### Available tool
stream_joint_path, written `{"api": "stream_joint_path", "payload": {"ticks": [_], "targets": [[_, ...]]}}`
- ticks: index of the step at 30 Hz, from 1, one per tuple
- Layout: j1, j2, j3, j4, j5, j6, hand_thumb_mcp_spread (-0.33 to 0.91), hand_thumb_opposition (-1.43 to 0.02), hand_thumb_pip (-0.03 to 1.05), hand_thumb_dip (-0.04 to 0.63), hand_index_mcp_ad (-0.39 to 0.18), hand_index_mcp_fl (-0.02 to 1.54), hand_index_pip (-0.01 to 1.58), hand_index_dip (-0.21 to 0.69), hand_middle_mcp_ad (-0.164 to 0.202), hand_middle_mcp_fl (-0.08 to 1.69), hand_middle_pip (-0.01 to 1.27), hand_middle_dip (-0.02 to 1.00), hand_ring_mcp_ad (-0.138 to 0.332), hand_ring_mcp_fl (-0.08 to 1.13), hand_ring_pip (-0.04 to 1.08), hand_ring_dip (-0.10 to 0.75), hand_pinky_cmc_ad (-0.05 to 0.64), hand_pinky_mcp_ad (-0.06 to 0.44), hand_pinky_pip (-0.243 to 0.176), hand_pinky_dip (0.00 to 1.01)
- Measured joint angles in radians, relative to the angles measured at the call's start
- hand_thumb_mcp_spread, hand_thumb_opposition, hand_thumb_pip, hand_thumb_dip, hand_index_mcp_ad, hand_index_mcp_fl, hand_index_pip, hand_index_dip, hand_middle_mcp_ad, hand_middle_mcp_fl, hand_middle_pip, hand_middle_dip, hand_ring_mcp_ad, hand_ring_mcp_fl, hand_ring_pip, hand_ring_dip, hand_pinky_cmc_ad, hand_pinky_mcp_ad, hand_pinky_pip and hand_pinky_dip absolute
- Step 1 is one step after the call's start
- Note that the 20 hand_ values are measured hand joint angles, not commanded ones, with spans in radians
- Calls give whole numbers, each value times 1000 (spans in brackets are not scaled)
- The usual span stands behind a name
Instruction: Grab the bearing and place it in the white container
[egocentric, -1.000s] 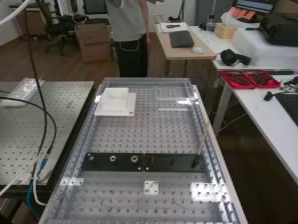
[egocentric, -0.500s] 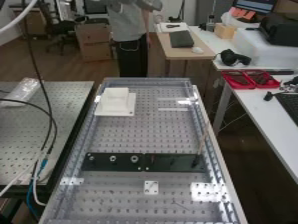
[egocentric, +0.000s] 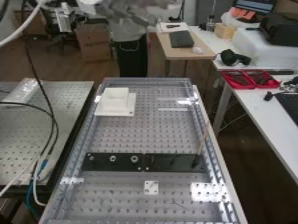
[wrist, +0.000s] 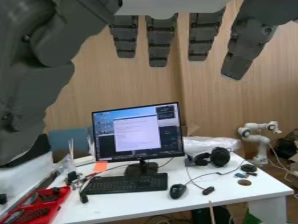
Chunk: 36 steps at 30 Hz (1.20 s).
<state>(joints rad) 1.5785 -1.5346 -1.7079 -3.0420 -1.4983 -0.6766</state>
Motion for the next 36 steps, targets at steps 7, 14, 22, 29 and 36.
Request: {"api": "stream_joint_path", "payload": {"ticks": [7,14,22,29,36], "targets": [[-6,-12,-35,8,26,24,232,-709,403,19,-103,9,66,159,37,2,133,206,176,-2,75,96,429,330,-120,340],[-16,-25,-73,26,52,53,227,-726,449,49,-103,9,66,159,37,2,131,215,173,-2,75,96,443,330,-120,351],[-30,-48,-120,62,91,82,232,-742,480,79,-103,5,66,154,37,2,133,220,176,-2,75,96,443,330,-120,353],[-50,-74,-157,97,120,102,232,-745,478,103,-103,7,72,157,37,0,133,220,178,-2,75,96,443,330,-120,360],[-63,-94,-193,140,154,110,248,-745,525,108,-106,9,86,138,37,2,133,220,180,-2,75,96,440,330,-120,360]]}}
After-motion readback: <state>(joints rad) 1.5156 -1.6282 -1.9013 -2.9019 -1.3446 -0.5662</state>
